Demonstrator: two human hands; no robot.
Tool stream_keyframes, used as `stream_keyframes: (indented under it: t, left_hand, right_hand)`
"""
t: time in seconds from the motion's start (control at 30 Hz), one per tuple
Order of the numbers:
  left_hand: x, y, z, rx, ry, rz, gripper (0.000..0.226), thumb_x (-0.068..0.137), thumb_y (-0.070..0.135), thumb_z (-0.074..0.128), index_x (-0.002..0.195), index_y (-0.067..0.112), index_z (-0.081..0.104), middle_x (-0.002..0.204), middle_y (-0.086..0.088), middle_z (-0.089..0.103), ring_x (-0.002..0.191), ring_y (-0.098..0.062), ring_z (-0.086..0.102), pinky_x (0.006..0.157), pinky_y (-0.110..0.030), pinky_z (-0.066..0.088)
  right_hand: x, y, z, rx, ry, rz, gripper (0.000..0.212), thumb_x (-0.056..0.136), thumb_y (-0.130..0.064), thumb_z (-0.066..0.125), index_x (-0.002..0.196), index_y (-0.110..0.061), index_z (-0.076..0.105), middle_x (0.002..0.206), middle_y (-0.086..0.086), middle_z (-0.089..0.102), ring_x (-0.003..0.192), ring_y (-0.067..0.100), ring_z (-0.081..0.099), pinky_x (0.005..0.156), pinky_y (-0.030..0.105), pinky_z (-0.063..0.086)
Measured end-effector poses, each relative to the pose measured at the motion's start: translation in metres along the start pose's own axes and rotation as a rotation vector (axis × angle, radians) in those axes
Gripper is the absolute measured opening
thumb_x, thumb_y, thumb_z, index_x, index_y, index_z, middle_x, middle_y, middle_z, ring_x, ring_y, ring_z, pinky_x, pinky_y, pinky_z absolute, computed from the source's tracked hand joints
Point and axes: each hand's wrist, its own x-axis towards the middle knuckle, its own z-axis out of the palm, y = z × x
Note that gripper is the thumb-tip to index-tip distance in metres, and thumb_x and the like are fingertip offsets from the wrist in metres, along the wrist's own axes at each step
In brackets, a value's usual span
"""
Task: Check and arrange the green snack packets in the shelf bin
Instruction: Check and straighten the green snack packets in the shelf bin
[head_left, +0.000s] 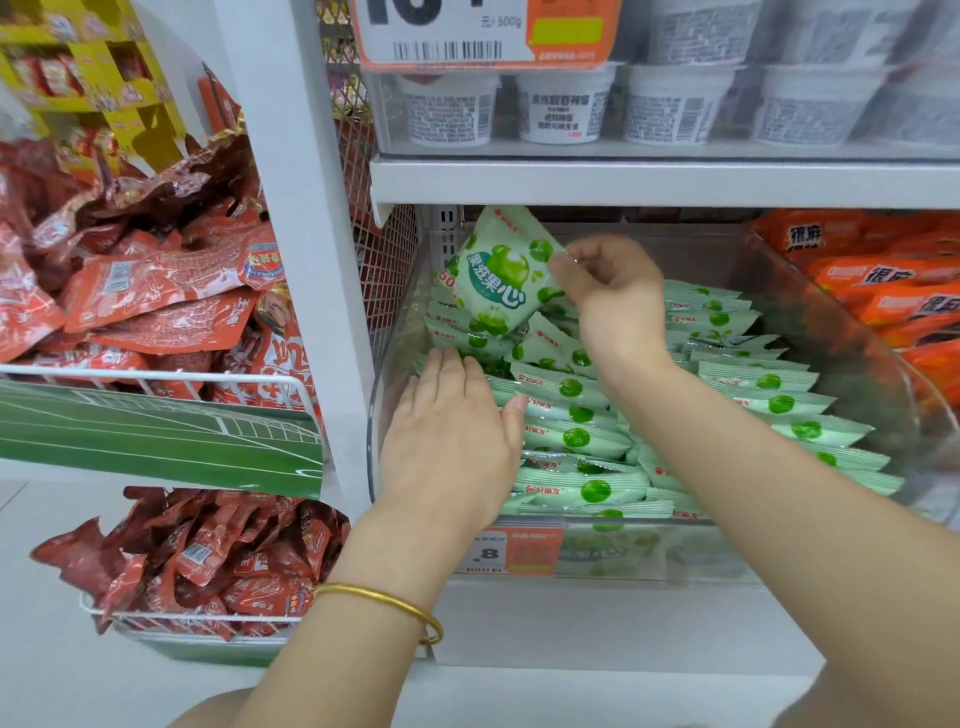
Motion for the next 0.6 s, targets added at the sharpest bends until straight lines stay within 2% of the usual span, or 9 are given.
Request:
stream_keyframes:
  t: [0.13,0.23,0.33,0.47,0.6]
  left_hand:
    - [0.001,0.003,-0.001,-0.023,0.068,0.076,0.058,0.100,0.041,0.014,0.147,0.008,0.022,0.155,-0.008,0.021,0.145,-0.020,0.011,0.119,-0.036,0.007]
    - [0.004,0.009,-0.002,-0.048,0.099,0.124,0.057,0.098,0.038,0.012,0.148,0.012,0.023,0.153,-0.004,0.028,0.143,-0.019,0.017,0.117,-0.036,0.007]
    - [0.011,0.015,-0.003,-0.089,0.108,0.149,0.052,0.101,0.034,0.023,0.149,0.016,0.016,0.150,-0.002,0.032,0.142,-0.018,0.020,0.117,-0.039,0.011]
    - [0.018,0.022,-0.003,-0.102,0.109,0.167,0.053,0.100,0.035,0.025,0.150,0.023,0.011,0.146,-0.001,0.039,0.139,-0.019,0.027,0.115,-0.043,0.016]
    - [0.021,0.025,-0.004,-0.083,0.140,0.110,0.050,0.100,0.035,0.025,0.148,0.022,0.022,0.142,-0.002,0.044,0.134,-0.021,0.035,0.112,-0.043,0.021]
  right_hand:
    - [-0.008,-0.008,-0.012,0.036,0.072,-0.011,0.019,0.088,-0.009,0.062,0.076,-0.021,0.055,0.072,-0.003,0.058,0.066,0.007,0.056,0.071,0.032,0.051]
    - [-0.018,-0.010,-0.025,0.149,0.137,0.068,0.016,0.089,-0.007,0.060,0.078,-0.017,0.055,0.071,-0.004,0.056,0.053,-0.003,0.054,0.063,0.023,0.052]
    - [-0.026,-0.010,-0.043,0.265,0.226,0.148,0.010,0.091,-0.008,0.059,0.084,-0.014,0.055,0.074,-0.006,0.056,0.049,-0.005,0.055,0.069,0.026,0.050]
    - [-0.032,-0.008,-0.061,0.361,0.263,0.198,0.009,0.091,-0.009,0.059,0.083,-0.013,0.055,0.073,-0.005,0.058,0.047,-0.001,0.055,0.070,0.026,0.048]
    - [-0.032,-0.007,-0.067,0.443,0.268,0.234,0.011,0.092,-0.008,0.058,0.082,-0.012,0.056,0.078,-0.001,0.058,0.055,0.005,0.056,0.065,0.022,0.048]
